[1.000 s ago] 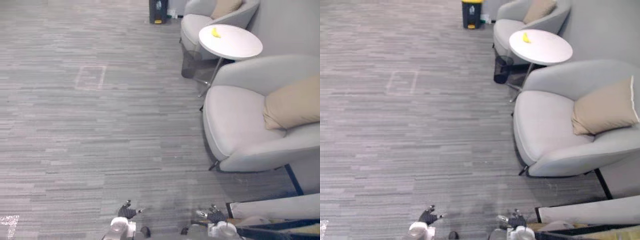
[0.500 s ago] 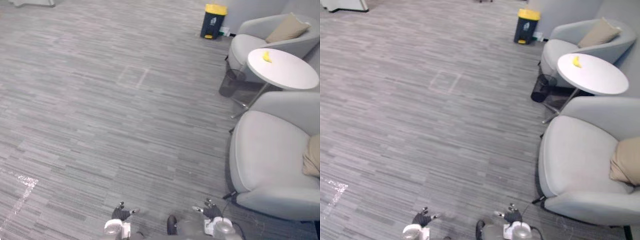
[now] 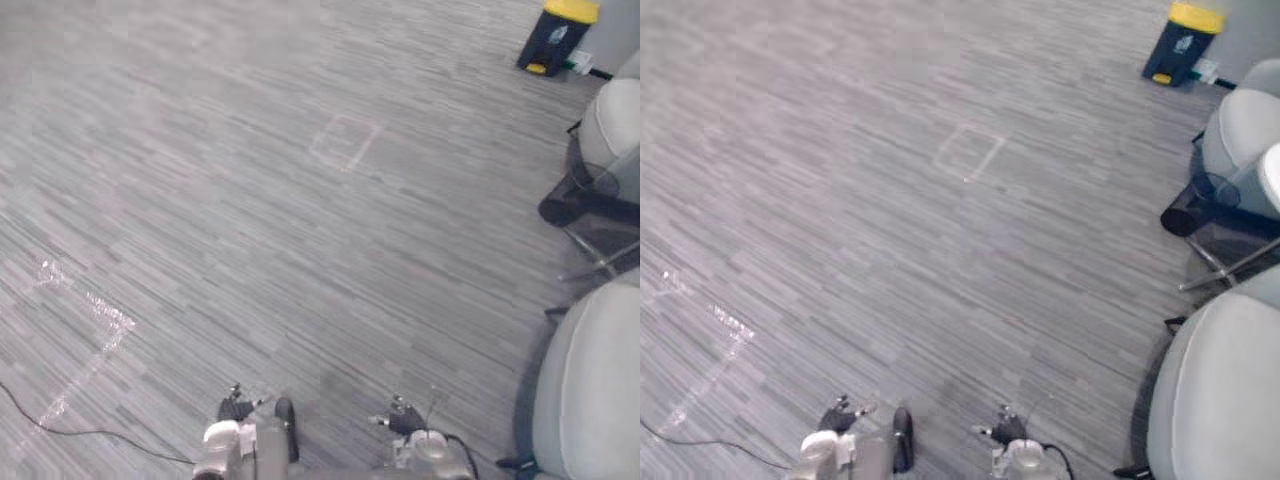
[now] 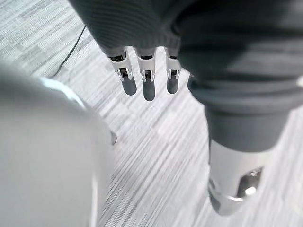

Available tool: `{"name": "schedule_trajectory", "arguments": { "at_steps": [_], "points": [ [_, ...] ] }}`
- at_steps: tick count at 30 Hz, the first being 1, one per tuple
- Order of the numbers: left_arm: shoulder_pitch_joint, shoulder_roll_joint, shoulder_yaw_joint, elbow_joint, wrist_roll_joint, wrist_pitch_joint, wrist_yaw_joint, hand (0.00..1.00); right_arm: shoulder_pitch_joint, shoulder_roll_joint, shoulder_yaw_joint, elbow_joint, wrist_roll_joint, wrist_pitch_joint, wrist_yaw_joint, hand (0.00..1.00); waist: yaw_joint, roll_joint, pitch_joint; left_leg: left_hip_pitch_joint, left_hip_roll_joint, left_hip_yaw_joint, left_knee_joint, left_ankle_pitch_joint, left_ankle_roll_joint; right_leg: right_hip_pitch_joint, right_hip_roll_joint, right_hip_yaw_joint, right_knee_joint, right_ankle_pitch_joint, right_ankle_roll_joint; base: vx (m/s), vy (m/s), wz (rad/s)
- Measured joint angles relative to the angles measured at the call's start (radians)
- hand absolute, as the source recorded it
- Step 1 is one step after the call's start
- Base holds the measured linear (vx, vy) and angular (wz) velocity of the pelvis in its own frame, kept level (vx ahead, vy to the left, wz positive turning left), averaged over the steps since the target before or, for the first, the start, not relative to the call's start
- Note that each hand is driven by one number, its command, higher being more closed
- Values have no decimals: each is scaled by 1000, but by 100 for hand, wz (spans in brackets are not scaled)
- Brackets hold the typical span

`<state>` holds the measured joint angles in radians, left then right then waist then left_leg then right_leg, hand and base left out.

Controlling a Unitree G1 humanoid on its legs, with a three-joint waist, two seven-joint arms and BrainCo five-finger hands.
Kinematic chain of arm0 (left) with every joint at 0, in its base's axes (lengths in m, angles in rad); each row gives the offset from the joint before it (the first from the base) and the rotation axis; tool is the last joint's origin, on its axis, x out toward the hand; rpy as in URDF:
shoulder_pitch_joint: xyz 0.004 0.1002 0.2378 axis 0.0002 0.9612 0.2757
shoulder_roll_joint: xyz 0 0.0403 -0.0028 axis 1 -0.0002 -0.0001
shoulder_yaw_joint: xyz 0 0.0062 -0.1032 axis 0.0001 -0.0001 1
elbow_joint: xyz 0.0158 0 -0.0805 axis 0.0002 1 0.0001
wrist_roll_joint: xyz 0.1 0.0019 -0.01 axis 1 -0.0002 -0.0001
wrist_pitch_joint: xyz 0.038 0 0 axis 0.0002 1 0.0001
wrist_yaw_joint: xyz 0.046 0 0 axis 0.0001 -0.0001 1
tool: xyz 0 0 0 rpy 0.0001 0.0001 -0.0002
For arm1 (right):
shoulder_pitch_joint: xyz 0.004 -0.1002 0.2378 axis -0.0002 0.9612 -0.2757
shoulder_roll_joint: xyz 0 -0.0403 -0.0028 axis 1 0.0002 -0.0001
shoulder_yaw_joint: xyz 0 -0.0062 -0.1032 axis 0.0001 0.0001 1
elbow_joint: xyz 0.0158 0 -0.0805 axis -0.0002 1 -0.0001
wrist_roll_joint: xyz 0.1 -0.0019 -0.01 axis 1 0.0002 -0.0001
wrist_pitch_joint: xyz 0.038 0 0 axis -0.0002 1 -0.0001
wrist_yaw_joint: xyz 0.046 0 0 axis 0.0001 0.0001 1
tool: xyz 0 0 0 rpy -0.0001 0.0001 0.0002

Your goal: Organize the slippers on the shoe rack

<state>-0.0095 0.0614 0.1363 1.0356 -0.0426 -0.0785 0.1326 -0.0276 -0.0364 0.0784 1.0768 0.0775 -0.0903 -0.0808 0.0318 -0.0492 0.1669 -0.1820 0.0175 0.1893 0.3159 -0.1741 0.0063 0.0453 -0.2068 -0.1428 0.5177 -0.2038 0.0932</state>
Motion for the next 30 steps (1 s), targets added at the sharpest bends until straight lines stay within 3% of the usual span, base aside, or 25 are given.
{"name": "schedule_trajectory", "arguments": {
  "at_steps": [1, 2, 3, 5, 7, 8, 9, 11, 12, 13, 15, 16, 18, 19, 21, 23, 25, 26, 27, 28, 30],
  "points": [
    [9, 4, -4, -1, -1, 2, 0, 0, 6, -2, -7, -15, -1, -2, 1, 0, -7, -1, 3, 68, -30, -13, -24, -29, 15, -97, -23, 59, 259, 64, -5, 407, 204, 34],
    [13, 3, -4, -1, -1, 3, 0, 0, 6, -2, -14, -24, -1, -2, 2, 0, -15, -4, 3, 100, -37, -22, -29, -40, 23, -137, -20, 79, 364, 65, -5, 516, 198, 50],
    [22, 0, 0, -3, -2, 2, 0, 0, 9, -1, -31, -41, 0, -1, 2, 0, -24, -3, 5, 147, -45, -41, -43, -57, 29, -191, -4, 91, 476, 55, -6, 362, 88, 40],
    [36, -5, 5, -2, -2, -4, 1, 0, 8, -6, -44, -58, 1, -7, 1, 0, -30, 7, 8, 252, -43, -60, -110, -69, 33, -289, 33, 61, 516, -7, -25, 474, 55, 37],
    [38, -13, 11, -2, -3, -4, 0, 0, 8, -14, -47, -80, 4, -11, 1, 0, -33, 17, 13, 329, -26, -80, -171, -75, 37, -358, 54, -35, 382, -55, -54, 557, -20, 46],
    [33, -29, 42, -2, -3, -3, -1, 0, 3, -16, -71, -88, 9, -20, 2, 0, -36, 32, 21, 381, 3, -100, -199, -92, 36, -397, 99, -95, 182, -46, -61, 537, -61, 46],
    [33, -31, 42, -2, -1, -3, 0, 0, 3, -16, -73, -87, 11, -21, 1, 0, -38, 33, 23, 389, 8, -105, -201, -95, 36, -399, 107, -98, 130, -37, -63, 547, -77, 60],
    [41, -35, 41, -5, 1, -4, -4, 0, 3, -16, -74, -87, 13, -22, 0, 0, -45, 33, 22, 418, 20, -123, -203, -109, 27, -394, 141, -91, -111, 55, -72, 521, -125, 66],
    [43, -36, 43, -8, 2, -5, -5, 0, 6, -12, -72, -83, 13, -20, 0, 0, -45, 26, 18, 441, 20, -139, -196, -128, -4, -391, 156, -62, -204, 187, -108, 719, -200, 67],
    [38, -50, 46, -4, 3, -3, -6, 0, 1, -23, -73, -84, 14, -19, 1, 0, -44, 41, 18, 461, 42, -152, -182, -135, -15, -383, 168, -61, -166, 182, -134, 725, -211, 50],
    [43, -71, 59, -20, 6, -6, -11, 0, -4, -27, -72, -89, 15, -14, -1, 0, -37, 71, 15, 389, 77, -170, 28, -121, -37, -354, 175, -92, -117, 93, -154, 595, -199, 31],
    [42, -81, 78, -25, 11, -6, -12, 0, -2, -29, -72, -104, 25, -13, 0, 0, -43, 85, 20, 330, 92, -173, 190, -95, -78, -315, 189, -106, -122, 65, -160, 472, -187, 34],
    [47, -85, 114, -46, 14, -7, -15, 0, 7, -22, -54, -120, 49, -4, -3, 0, -33, 101, 34, 160, 168, -163, 606, 44, -139, -185, 234, -111, -176, 14, -180, 592, -176, 4],
    [50, -81, 119, -58, 13, -12, -18, 0, 8, -7, -42, -119, 52, 1, -5, 0, -24, 104, 38, 110, 198, -131, 723, 29, -126, -114, 251, -96, -205, -5, -190, 695, -145, -28],
    [68, -68, 114, -88, 13, -25, -23, 0, 9, 31, -26, -118, 55, 2, -8, 0, -3, 68, 40, 2, 223, -59, 774, -14, -118, 1, 253, -64, -282, -19, -190, 636, -122, -42],
    [74, -67, 113, -113, 11, -34, -21, 0, 7, 41, -27, -119, 71, 2, -11, 0, 15, 61, 38, -90, 239, 12, 678, -63, -100, 87, 249, -27, -364, -14, -181, 531, -33, -57],
    [74, -72, 112, -125, 11, -46, -21, 0, 4, 53, -37, -121, 80, 3, -15, 0, 32, 57, 40, -142, 198, 54, 369, -72, -88, 165, 214, -4, -423, -20, -161, 546, 106, -48],
    [75, -72, 112, -123, 11, -45, -19, 0, 4, 53, -37, -121, 80, 3, -17, 0, 33, 53, 35, -145, 167, 45, 214, -36, -83, 182, 195, 0, -433, -28, -146, 538, 173, -42],
    [78, -73, 110, -123, 9, -45, -14, 0, 4, 50, -36, -121, 79, 1, -18, 0, 33, 55, 33, -140, 133, 7, 43, 67, -79, 206, 181, 17, -443, -39, -127, 530, 226, -58],
    [79, -71, 106, -119, 11, -46, -6, 0, 8, 43, -34, -114, 77, 1, -19, 0, 36, 46, 25, -122, 91, -35, 0, 171, -74, 222, 167, 50, -445, -50, -109, 526, 239, -36],
    [72, -35, 75, -102, 22, -45, -2, 0, 12, 59, -28, -110, 74, 1, -18, 0, 19, 5, -9, -114, 55, -7, -8, 135, -41, 188, 109, 71, -383, -30, -76, 507, 236, -12]
  ]
}}
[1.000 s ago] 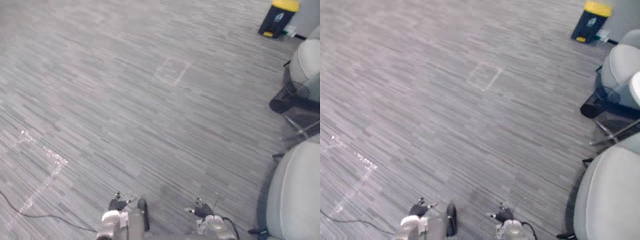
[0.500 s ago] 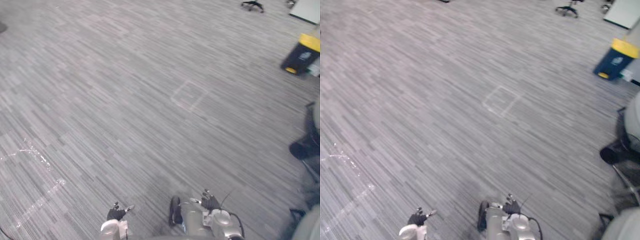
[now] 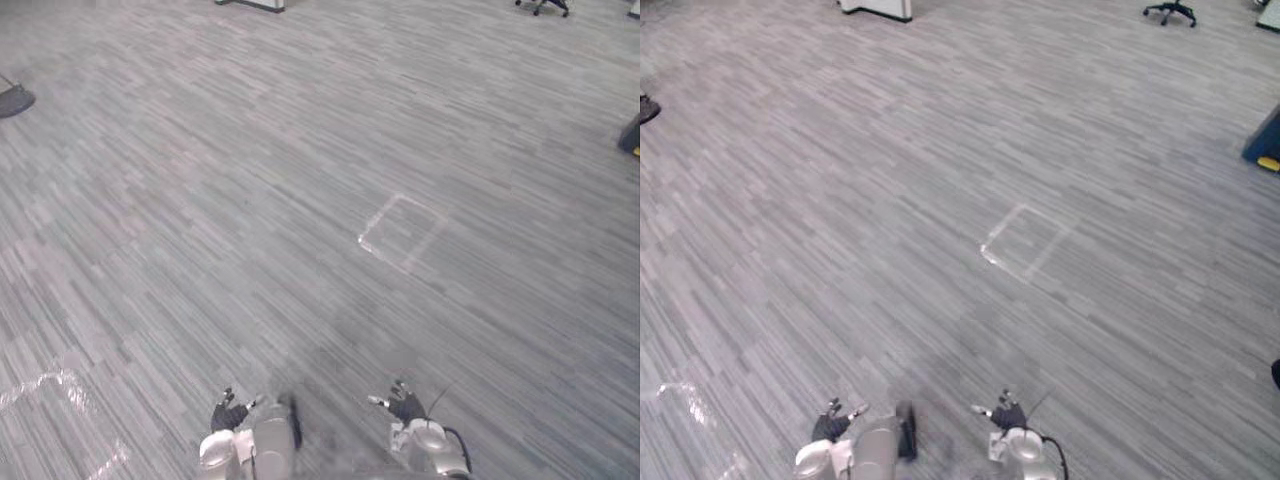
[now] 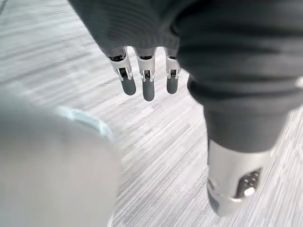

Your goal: Organize the slippers on the shoe rack

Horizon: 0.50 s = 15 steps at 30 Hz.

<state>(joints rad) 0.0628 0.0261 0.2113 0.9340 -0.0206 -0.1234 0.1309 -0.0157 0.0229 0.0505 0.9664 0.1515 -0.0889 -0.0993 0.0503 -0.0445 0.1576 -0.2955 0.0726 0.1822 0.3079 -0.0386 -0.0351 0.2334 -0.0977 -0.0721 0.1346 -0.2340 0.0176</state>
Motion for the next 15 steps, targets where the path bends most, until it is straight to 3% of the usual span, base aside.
{"name": "schedule_trajectory", "arguments": {
  "at_steps": [2, 4, 5, 7, 8, 10, 12, 14, 15],
  "points": [
    [-13, 16, -7, 20, 0, 8, 3, 0, 20, 4, -9, 1, -6, 1, 0, 0, 5, -18, -6, 44, -5, 34, 36, -65, 30, -68, -23, 55, 202, 25, 41, 617, 281, -35],
    [-15, 31, -35, 47, -1, 15, 3, 0, 22, 4, -11, 12, -27, 0, 2, 0, 2, -25, 1, 163, -13, 72, 9, -128, 40, -207, -44, 90, 580, 153, 100, 555, 243, -47],
    [-17, 40, -57, 67, 0, 25, 2, 0, 22, 4, -8, 30, -33, 0, 3, 0, -9, -13, 9, 246, -15, 89, -9, -151, 46, -288, -62, 85, 791, 184, 116, 553, 205, -40],
    [-17, 42, -75, 89, 0, 35, 2, 0, 12, 1, -8, 26, -33, 0, 4, 0, -32, -8, 8, 370, -14, 109, -68, -157, 52, -387, -95, 8, 936, 143, 60, 422, 127, -26],
    [-21, 38, -74, 92, 0, 44, 2, 0, 7, 2, -9, 25, -34, -3, 5, 0, -38, -3, 7, 435, -5, 113, -120, -157, 53, -445, -92, -36, 937, 111, 42, 327, 69, -12],
    [-39, 31, -73, 100, 0, 53, 2, 0, -8, 5, -19, 24, -34, -3, 8, 0, -52, -10, 9, 520, 4, 113, -191, -161, 52, -529, -75, -89, 844, 55, 39, 425, 8, 4],
    [-49, 16, -73, 99, 1, 61, 1, 0, -15, 4, -47, 22, -33, -5, 12, 0, -62, -10, 10, 560, 13, 108, -203, -190, 53, -574, -48, -133, 625, 46, 31, 544, -128, 26],
    [-53, 8, -72, 98, 4, 63, 0, 0, -16, 0, -49, 24, -33, -4, 13, 0, -67, -11, 9, 593, 19, 99, -206, -235, 32, -576, -18, -145, 327, 111, 20, 494, -193, 32],
    [-48, 3, -68, 100, 21, 65, -1, 0, -16, -2, -50, 27, -34, -2, 16, 0, -69, -19, 9, 625, 2, 72, -220, -255, 20, -560, -4, -130, 198, 244, 0, 533, -196, 23]
  ]
}}
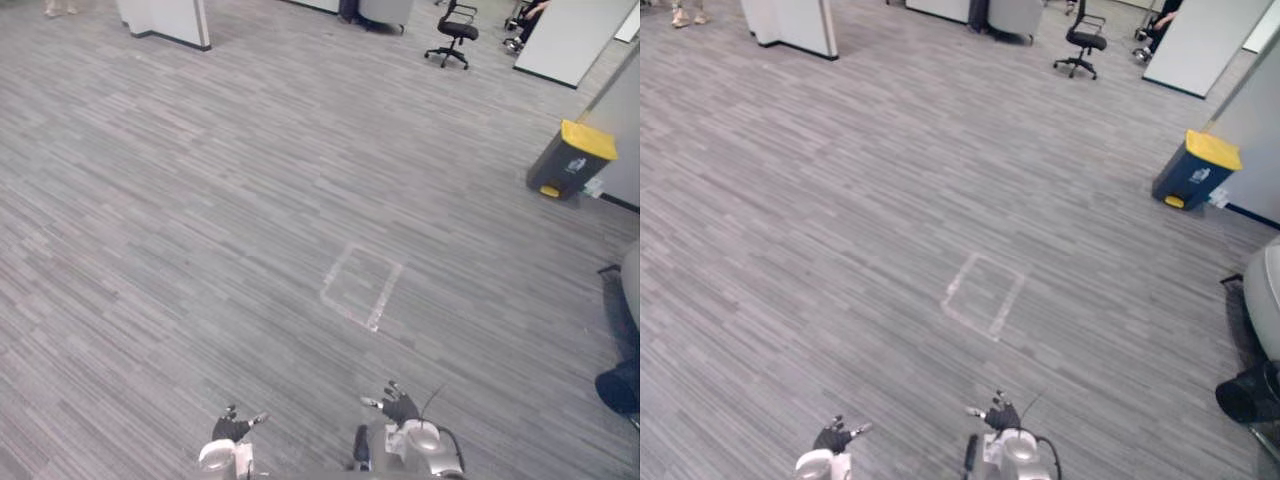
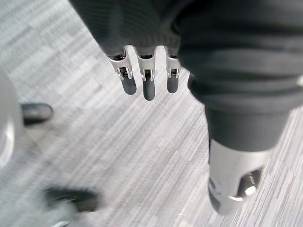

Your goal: Organize the slippers on the shoe rack

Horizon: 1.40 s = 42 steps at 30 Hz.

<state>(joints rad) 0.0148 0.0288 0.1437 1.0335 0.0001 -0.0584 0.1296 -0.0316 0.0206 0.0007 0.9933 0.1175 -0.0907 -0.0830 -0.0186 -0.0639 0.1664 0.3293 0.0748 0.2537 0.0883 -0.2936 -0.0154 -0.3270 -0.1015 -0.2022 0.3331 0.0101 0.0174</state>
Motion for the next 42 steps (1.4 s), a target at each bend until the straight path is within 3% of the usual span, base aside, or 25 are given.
{"name": "schedule_trajectory", "arguments": {
  "at_steps": [3, 5, 7, 8, 9, 12, 14, 16, 17, 18, 19, 20, 22, 24, 27, 30, 32, 33, 34, 36, 38, 39, 40, 41, 42],
  "points": [
    [-1, -46, 46, -2, 9, -2, -9, 0, -10, -25, -9, -3, -1, 7, 2, 0, 2, 61, -8, -17, 56, -67, 137, 14, -7, 21, 36, -16, 76, -91, -42, 558, -211, 3],
    [-3, -50, 68, -3, 18, -2, -13, 0, -3, -26, -30, -19, 0, 14, 2, 0, -4, 84, -6, -109, 108, -145, 410, 66, -84, 86, 65, -42, 81, -145, -64, 515, -244, 9],
    [-9, -60, 95, -16, 19, 2, -20, 0, 18, -27, -22, -37, 2, 20, 0, 0, -13, 96, -6, -242, 153, -223, 759, 264, -182, 199, 117, -29, 41, -195, -85, 525, -163, -10],
    [-26, -44, 86, -19, 18, 19, -23, 0, 18, -30, 0, -34, 2, 27, 0, 0, -9, 96, -6, -295, 169, -200, 883, 243, -176, 244, 138, 0, 18, -208, -96, 646, -103, -71],
    [-58, -12, 82, -25, 18, 26, -26, 0, 24, -23, 5, -34, 2, 30, 0, 0, -9, 87, -6, -357, 189, -140, 971, 179, -146, 303, 153, 40, -25, -222, -110, 480, -41, -85],
    [-48, 4, 77, -76, -11, -3, -36, 0, 33, -10, 1, -36, 0, 38, -1, 0, 18, 71, -8, -475, 213, -27, 916, 62, -99, 414, 150, 130, -97, -221, -96, 518, 17, -103],
    [-12, -35, 71, -87, -15, -18, -32, 0, 32, -10, -1, -30, 0, 45, -12, 0, 27, 54, 0, -540, 170, -34, 710, 25, -79, 491, 110, 187, -145, -228, -83, 449, 154, -90],
    [-1, -61, 48, -95, -23, -24, -27, 0, 33, -2, -39, -29, 0, 40, -17, 0, 31, 49, -13, -565, 91, -131, 365, 72, -80, 510, 64, 241, -169, -255, -45, 465, 316, -94],
    [0, -62, 30, -84, -24, -24, -24, 0, 33, -4, -40, -14, 0, 39, -17, 0, 36, 62, -18, -574, 63, -221, 228, 169, -105, 527, 47, 280, -177, -286, -10, 569, 485, -112],
    [-1, -57, 18, -68, -25, -24, -23, 0, 34, -7, -39, 8, -1, 40, -17, 0, 37, 58, -37, -557, 23, -241, 240, 231, -99, 533, 21, 327, -162, -312, -3, 497, 436, -97],
    [-2, -42, 16, -60, -25, -23, -22, 0, 42, 10, -38, 9, -1, 42, -15, 0, 32, 34, -52, -551, 5, -212, 248, 194, -89, 526, -6, 350, -139, -315, -1, 511, 393, -90],
    [-3, -33, 18, -47, -26, -23, -18, 0, 51, 19, -37, 5, -3, 39, -13, 0, 27, 13, -65, -537, -2, -160, 258, 166, -73, 474, -23, 388, -53, -304, 0, 468, 344, -91],
    [-4, -29, 20, -43, -42, -22, -18, 0, 57, 23, -37, 6, -15, 41, -12, 0, 32, 2, -67, -479, 6, -76, 268, 131, -32, 390, -26, 432, 130, -262, 37, 429, 312, -116],
    [2, -26, 18, -28, -45, -20, -18, 0, 48, 28, -37, 3, -40, 39, -2, 0, 28, 16, -56, -348, 16, 25, 220, 109, -3, 264, -36, 394, 409, -196, 86, 390, 291, -137],
    [6, -18, 16, 2, -54, -15, -18, 0, 41, 26, -35, 4, -41, 30, 2, 0, 22, 29, -49, -166, 22, 110, 109, 108, -1, 195, -41, 183, 486, -264, 25, 282, 194, -101],
    [-19, -9, 15, 24, -54, -14, -20, 0, 21, 19, -37, 7, -50, 23, 3, 0, 7, 27, -48, -114, 22, 174, 25, 107, -2, 115, -24, -18, 302, -275, 11, 235, 74, -48],
    [-17, -4, 12, 43, -54, -11, -21, 0, 14, 15, -38, 10, -76, 24, 1, 0, 6, 23, -41, -101, 13, 202, 14, 103, -9, 102, -2, -113, 93, -177, -25, 268, 4, -49],
    [-16, 8, 2, 41, -53, -10, -25, 0, 17, 14, -37, 18, -77, 24, 2, 0, 6, 0, -35, -82, -22, 196, 14, 98, -18, 109, 3, -120, -24, -52, -102, 300, -49, -72],
    [-25, -6, -6, 50, -52, -6, -26, 0, 3, -16, -39, 19, -78, 22, 1, 0, 9, 46, -21, -57, 9, 183, 19, 80, -44, 131, 33, -115, -10, -54, -104, 347, -69, -71],
    [-22, -31, -4, 54, -46, -5, -35, 0, 3, -26, -51, 5, -78, 21, 1, 0, 0, 80, -15, -45, 23, 165, 66, 76, -51, 154, 51, -102, -24, -90, -101, 261, -88, -48],
    [-21, -51, 16, 30, -33, -5, -42, 0, 9, -30, -76, 2, -77, 21, 1, 0, -6, 88, -15, -113, 82, 135, 308, 63, -73, 212, 87, -84, -66, -121, -89, 250, -153, -29],
    [-13, -57, 36, 3, -29, -5, -46, 0, 17, -29, -71, 0, -77, 22, 1, 0, -5, 90, -16, -184, 133, 85, 512, 91, -93, 252, 111, -80, -96, -130, -95, 209, -126, -29],
    [-7, -62, 41, -14, -28, -6, -47, 0, 20, -30, -67, -1, -76, 22, 1, 0, -4, 90, -17, -218, 155, 58, 610, 127, -96, 269, 125, -69, -101, -134, -100, 210, -83, -55],
    [3, -69, 57, -35, -25, -11, -48, 0, 27, -32, -53, -2, -75, 22, 0, 0, 2, 93, -20, -283, 184, 14, 762, 199, -93, 294, 152, -30, -102, -151, -119, 241, -43, -95],
    [17, -79, 76, -47, -24, -15, -48, 0, 31, -33, -39, -1, -74, 23, -1, 0, 9, 94, -26, -323, 196, 6, 843, 171, -90, 302, 176, 18, -102, -163, -134, 256, -24, -116]
  ]
}}
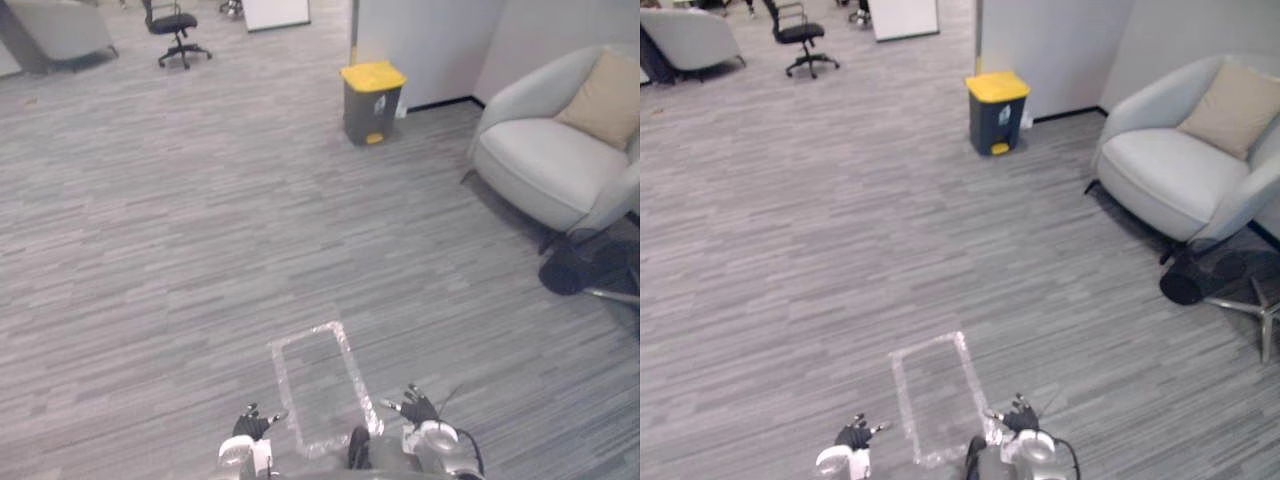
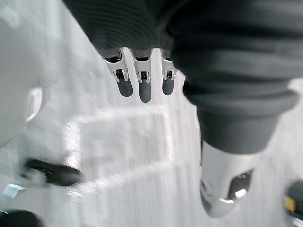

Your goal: Organize the slippers on the shoe rack

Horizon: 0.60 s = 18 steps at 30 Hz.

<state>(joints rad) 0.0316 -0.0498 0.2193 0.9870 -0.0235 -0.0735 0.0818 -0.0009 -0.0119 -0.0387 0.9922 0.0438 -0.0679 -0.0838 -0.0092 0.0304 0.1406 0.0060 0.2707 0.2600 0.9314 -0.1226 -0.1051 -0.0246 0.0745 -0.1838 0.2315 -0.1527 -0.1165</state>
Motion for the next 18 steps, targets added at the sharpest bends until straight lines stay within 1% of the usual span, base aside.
{"name": "schedule_trajectory", "arguments": {
  "at_steps": [1, 2, 3, 4, 5, 7, 8, 9, 10, 11, 12, 13, 14, 15, 16, 17, 18],
  "points": [
    [-1, -4, 7, -7, 0, 0, 1, 0, -2, 1, 3, 1, 0, 1, 0, 0, 4, 4, -2, -16, 4, 3, 15, -25, 5, 15, 7, 33, -4, -3, 2, 339, 10, -131],
    [4, -8, 20, -10, 0, 0, 1, 0, -2, 3, 2, 1, 2, 1, -1, 0, 5, 0, -5, -48, -3, 20, 4, -70, 13, 33, 8, 81, -21, -2, 4, 287, 18, -115],
    [3, -9, 22, -11, 0, 0, 2, 0, -1, 3, 1, 2, 5, 1, -1, 0, 6, -3, -7, -63, -7, 35, -40, -99, 22, 48, 5, 115, -32, -2, 9, 349, 48, -131],
    [3, -11, 22, -13, -1, -1, 2, 0, 0, 3, 1, 1, 8, 1, -3, 0, 8, -5, -8, -76, -20, 25, -138, -131, 29, 69, 2, 165, -43, 0, 27, 230, 59, -114],
    [1, -13, 22, -14, 0, -2, 2, 0, 1, 3, 0, 2, 16, 1, -3, 0, 9, -5, -8, -77, -35, 6, -242, -142, 19, 86, -4, 196, -48, -3, 37, 296, 126, -115],
    [-2, -13, 22, -14, 0, -2, 2, 0, 3, 4, 0, 3, 28, 2, -4, 0, 10, -8, -10, -83, -101, -127, -444, -142, 12, 106, -19, 268, -50, -19, 63, 296, 207, -100],
    [-3, -13, 22, -14, 0, -2, 2, 0, 4, 5, 1, 4, 36, 2, -4, 0, 11, -10, -12, -94, -140, -228, -524, -138, 10, 108, -29, 302, -51, -30, 78, 341, 324, -119],
    [-7, -13, 20, -14, 0, -4, 3, 0, 5, 4, 1, 5, 36, 2, -4, 0, 11, -9, -13, -104, -185, -362, -602, -123, 22, 107, -39, 360, -49, -46, 100, 279, 298, -130],
    [-7, -13, 17, -13, 0, -4, 3, 0, 15, 2, 2, 5, 36, 2, -4, 0, 11, -6, -15, -110, -200, -414, -639, -105, 38, 100, -43, 393, -39, -51, 106, 286, 324, -143],
    [2, -17, 13, -8, 0, -4, 3, 0, 17, -2, 2, 4, 35, 0, -4, 0, 16, 7, -22, -108, -182, -404, -681, -69, 31, 89, -36, 430, -12, -71, 124, 249, 310, -134],
    [2, -15, 5, -1, 0, -1, 3, 0, 18, -7, 1, 6, 34, 1, -3, 0, 16, 21, -32, -104, -160, -353, -672, -2, -31, 83, -29, 461, 26, -98, 151, 317, 407, -157],
    [2, 4, 0, -4, 1, -2, 6, 0, 31, 5, 4, 3, 33, 6, 2, 0, 24, -14, -45, -80, -181, -277, -677, -19, -3, 54, -71, 452, 90, -111, 189, 354, 472, -138],
    [4, 13, -1, -1, 1, -2, 7, 0, 35, 18, 3, 2, 33, 6, 3, 0, 31, -37, -51, -54, -196, -244, -687, -25, 7, 41, -94, 436, 126, -116, 199, 342, 431, -141],
    [-2, 17, -10, 6, 2, 0, 7, 0, 40, 31, -1, 1, 33, 7, 3, 0, 35, -58, -51, -6, -209, -191, -708, -34, 23, 10, -111, 422, 198, -116, 207, 266, 357, -113],
    [-7, 16, -21, 8, 2, 0, 7, 0, 41, 40, -19, 0, 33, 7, 3, 0, 42, -64, -48, 26, -214, -152, -721, -42, 36, -30, -123, 390, 288, -107, 218, 191, 257, -107],
    [-7, 14, -26, 10, 2, 0, 7, 0, 40, 45, -34, -4, 33, 6, 3, 0, 44, -65, -47, 50, -217, -126, -732, -47, 44, -58, -139, 347, 356, -103, 224, 113, 220, -88],
    [-7, 14, -39, 19, 2, 0, 7, 0, 41, 47, -37, -15, 33, 7, 3, 0, 42, -60, -44, 89, -219, -92, -751, -52, 54, -86, -173, 258, 422, -106, 218, 89, 186, -70]
  ]
}}
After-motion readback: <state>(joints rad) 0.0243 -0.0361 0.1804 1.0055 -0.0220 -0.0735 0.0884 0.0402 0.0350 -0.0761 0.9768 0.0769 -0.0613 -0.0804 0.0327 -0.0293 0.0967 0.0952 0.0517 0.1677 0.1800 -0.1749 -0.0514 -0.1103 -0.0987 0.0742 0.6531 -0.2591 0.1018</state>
